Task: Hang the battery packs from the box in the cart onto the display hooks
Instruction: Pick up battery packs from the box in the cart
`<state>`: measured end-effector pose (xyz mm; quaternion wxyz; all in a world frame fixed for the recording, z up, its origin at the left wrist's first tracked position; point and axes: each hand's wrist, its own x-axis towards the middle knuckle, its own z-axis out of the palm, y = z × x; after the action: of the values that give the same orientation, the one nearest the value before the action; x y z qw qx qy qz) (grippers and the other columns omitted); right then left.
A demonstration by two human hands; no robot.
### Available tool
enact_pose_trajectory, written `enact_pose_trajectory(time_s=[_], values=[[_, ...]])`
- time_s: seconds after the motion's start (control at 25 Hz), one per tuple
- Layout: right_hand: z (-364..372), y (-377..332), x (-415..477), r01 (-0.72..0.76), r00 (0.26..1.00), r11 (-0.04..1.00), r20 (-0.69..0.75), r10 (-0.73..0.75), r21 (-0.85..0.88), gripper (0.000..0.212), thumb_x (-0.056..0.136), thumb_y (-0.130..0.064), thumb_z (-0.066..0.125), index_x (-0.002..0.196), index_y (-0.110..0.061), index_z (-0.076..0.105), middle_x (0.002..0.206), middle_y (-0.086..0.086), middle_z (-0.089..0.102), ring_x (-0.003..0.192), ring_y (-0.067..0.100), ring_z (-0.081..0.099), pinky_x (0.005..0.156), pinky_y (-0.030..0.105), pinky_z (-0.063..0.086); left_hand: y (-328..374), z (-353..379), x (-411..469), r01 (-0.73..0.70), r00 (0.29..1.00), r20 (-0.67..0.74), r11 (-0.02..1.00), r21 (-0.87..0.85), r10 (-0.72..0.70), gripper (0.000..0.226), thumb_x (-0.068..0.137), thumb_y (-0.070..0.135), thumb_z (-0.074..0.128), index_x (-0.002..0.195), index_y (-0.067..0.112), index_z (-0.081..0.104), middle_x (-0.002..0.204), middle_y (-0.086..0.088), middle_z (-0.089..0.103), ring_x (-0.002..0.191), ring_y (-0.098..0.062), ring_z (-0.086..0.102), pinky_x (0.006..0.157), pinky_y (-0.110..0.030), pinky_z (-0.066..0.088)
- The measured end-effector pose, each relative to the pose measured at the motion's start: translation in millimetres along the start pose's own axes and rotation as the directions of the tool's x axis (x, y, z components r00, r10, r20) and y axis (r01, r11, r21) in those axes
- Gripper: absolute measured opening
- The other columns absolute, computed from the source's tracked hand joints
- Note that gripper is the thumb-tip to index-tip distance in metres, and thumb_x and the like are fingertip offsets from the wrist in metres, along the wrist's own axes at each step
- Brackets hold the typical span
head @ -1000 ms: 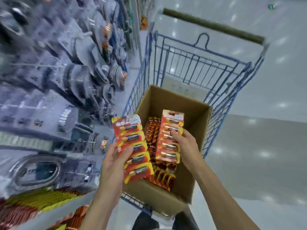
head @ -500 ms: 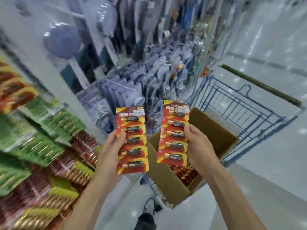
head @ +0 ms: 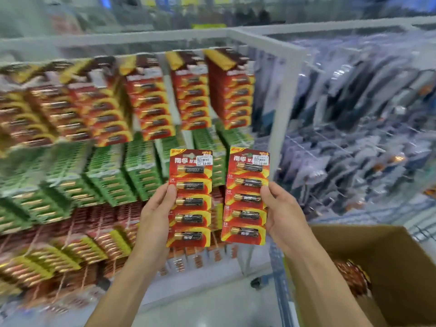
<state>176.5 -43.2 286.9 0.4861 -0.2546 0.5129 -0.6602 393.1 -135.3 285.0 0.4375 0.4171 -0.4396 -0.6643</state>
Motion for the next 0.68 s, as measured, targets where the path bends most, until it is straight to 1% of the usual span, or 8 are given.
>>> enact_pose_trajectory(time_s=[0.04,0.16,0.24,0.32,0.44,0.56,0.64,0.68], values=[[20,3,5,-0.007,0.999,1.000,0.041,0.007,-0.009,0.028,0.107,-0.026,0.046,0.120,-0.013,0.067,0.112,0.011,0.077,0.099,0.028,0.076,0.076,0.040,0.062,9,-20,-4,-0.022,0.999,-0.041,1.000,-0.013,0.022,0.026,0.103,0.037,0.056,0.114,0.026,0.076,0.110,-0.011,0.079,0.093,-0.031,0.077,0.082,-0.044,0.057],[89,18,14,-0.040,0.984,0.999,0.170,0.046,-0.036,0.029,0.108,-0.026,0.046,0.126,-0.014,0.065,0.118,0.011,0.076,0.106,0.030,0.074,0.082,0.044,0.061,34,-86,-18,-0.097,0.979,-0.182,0.995,-0.038,0.089,0.026,0.104,0.036,0.055,0.116,0.024,0.074,0.109,-0.009,0.079,0.091,-0.028,0.078,0.079,-0.042,0.057],[137,32,15,-0.064,0.972,0.997,0.223,0.071,-0.038,0.028,0.108,-0.026,0.046,0.126,-0.016,0.065,0.118,0.010,0.076,0.106,0.029,0.074,0.080,0.043,0.061,48,-132,-28,-0.128,0.961,-0.251,0.991,-0.031,0.116,0.028,0.104,0.038,0.054,0.119,0.024,0.072,0.112,-0.010,0.079,0.096,-0.031,0.077,0.082,-0.046,0.058],[183,46,11,-0.072,0.958,0.997,0.277,0.080,-0.037,0.028,0.108,-0.026,0.046,0.125,-0.016,0.066,0.116,0.008,0.077,0.102,0.025,0.076,0.075,0.038,0.062,62,-178,-39,-0.154,0.945,-0.297,0.988,-0.030,0.138,0.031,0.103,0.040,0.054,0.121,0.023,0.072,0.114,-0.013,0.077,0.098,-0.036,0.076,0.084,-0.049,0.058],[256,64,1,-0.079,0.941,0.996,0.327,0.085,-0.031,0.023,0.108,-0.024,0.047,0.117,-0.021,0.068,0.106,0.000,0.080,0.093,0.016,0.078,0.067,0.030,0.062,86,-250,-54,-0.207,0.915,-0.356,0.978,-0.017,0.187,0.032,0.102,0.039,0.055,0.121,0.020,0.072,0.113,-0.015,0.077,0.095,-0.036,0.076,0.079,-0.047,0.060],[325,83,-9,-0.091,0.932,0.995,0.347,0.099,-0.040,0.028,0.107,-0.025,0.047,0.125,-0.016,0.067,0.110,0.004,0.079,0.095,0.020,0.077,0.069,0.034,0.063,111,-318,-65,-0.251,0.889,-0.400,0.968,-0.013,0.225,0.031,0.105,0.038,0.052,0.122,0.021,0.072,0.111,-0.014,0.078,0.092,-0.034,0.077,0.072,-0.044,0.062],[363,93,-15,-0.097,0.927,0.994,0.359,0.106,-0.043,0.029,0.107,-0.026,0.048,0.128,-0.017,0.065,0.114,0.005,0.078,0.099,0.023,0.077,0.072,0.036,0.063,124,-357,-69,-0.268,0.869,-0.429,0.963,0.006,0.245,0.032,0.105,0.039,0.052,0.123,0.022,0.071,0.112,-0.013,0.078,0.093,-0.035,0.077,0.075,-0.045,0.061],[380,98,-17,-0.100,0.923,0.994,0.368,0.110,-0.045,0.028,0.107,-0.026,0.048,0.127,-0.017,0.065,0.113,0.003,0.078,0.099,0.021,0.077,0.071,0.035,0.062,129,-373,-70,-0.272,0.862,-0.441,0.962,0.009,0.248,0.032,0.105,0.040,0.052,0.123,0.022,0.071,0.113,-0.014,0.077,0.094,-0.036,0.077,0.077,-0.047,0.060]])
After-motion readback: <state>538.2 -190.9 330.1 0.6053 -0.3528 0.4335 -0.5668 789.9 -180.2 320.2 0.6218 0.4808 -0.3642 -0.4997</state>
